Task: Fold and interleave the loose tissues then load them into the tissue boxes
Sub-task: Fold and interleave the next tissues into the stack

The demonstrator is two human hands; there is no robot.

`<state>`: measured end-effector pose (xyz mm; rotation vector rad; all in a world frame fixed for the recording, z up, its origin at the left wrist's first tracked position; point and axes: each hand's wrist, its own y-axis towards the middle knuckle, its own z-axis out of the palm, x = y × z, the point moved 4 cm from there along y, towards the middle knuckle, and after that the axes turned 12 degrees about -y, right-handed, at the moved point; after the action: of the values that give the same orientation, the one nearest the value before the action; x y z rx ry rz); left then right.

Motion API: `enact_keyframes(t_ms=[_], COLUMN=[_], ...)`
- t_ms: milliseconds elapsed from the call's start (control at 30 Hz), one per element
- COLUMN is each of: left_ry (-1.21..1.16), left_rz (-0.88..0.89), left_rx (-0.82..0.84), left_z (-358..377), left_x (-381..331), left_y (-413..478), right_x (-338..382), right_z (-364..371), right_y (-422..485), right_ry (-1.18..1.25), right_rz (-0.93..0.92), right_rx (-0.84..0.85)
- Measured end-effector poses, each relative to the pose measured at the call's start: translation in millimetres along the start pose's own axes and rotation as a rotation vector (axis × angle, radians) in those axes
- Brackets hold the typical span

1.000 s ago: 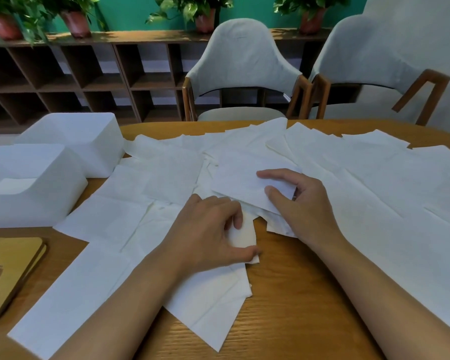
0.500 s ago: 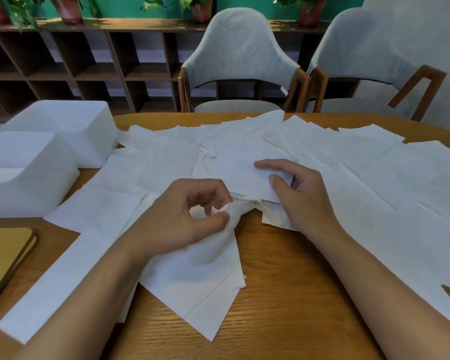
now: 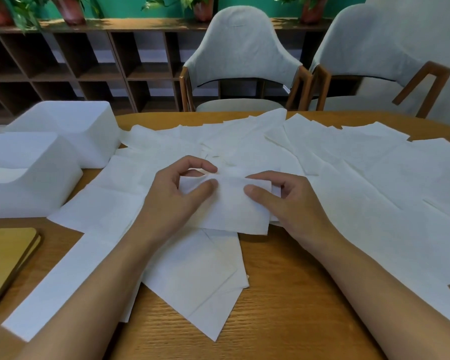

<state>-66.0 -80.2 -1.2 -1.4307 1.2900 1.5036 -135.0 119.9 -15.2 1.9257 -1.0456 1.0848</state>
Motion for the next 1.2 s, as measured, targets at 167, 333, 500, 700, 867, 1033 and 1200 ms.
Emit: enact_keyframes(t_ms=[167, 333, 500, 700, 867, 1033, 1200], left_ry=[0.033, 0.003, 0.037, 0.103, -0.005, 0.041, 0.256], left_rz=[-0.013, -0.006, 0.007, 0.067, -0.010, 0.021, 0.178], left_rx=[-0.018, -0.071, -0.058, -0.030, 0.070, 0.025, 0.015], left_z=[-1.3, 0.8, 6.9, 4.9, 0.6, -2.4, 1.7], left_x=[-0.6, 1.7, 5.3, 2.0, -1.4, -0.7, -3.3], left_y=[0.5, 0.2, -0.3, 1.9, 2.2, 3.2, -0.3], right_x=[0.5, 5.3, 5.7, 10.0, 10.5, 13.7, 0.0], right_z=[-0.4, 7.2, 7.0, 2.7, -2.3, -2.3, -8.8], right_y=[-1.6, -2.6, -3.5, -3.1, -1.1, -5.3, -0.5], right_ry=[-0.001, 0.001, -0.149, -0.154, -0.118, -0.128, -0.186], right_rz=[-0.002, -0.044, -0.057, -0.096, -0.075, -0.107, 0.008], right_rx=[0.008, 0.055, 0.015, -0.034, -0.066, 0.094, -0.044])
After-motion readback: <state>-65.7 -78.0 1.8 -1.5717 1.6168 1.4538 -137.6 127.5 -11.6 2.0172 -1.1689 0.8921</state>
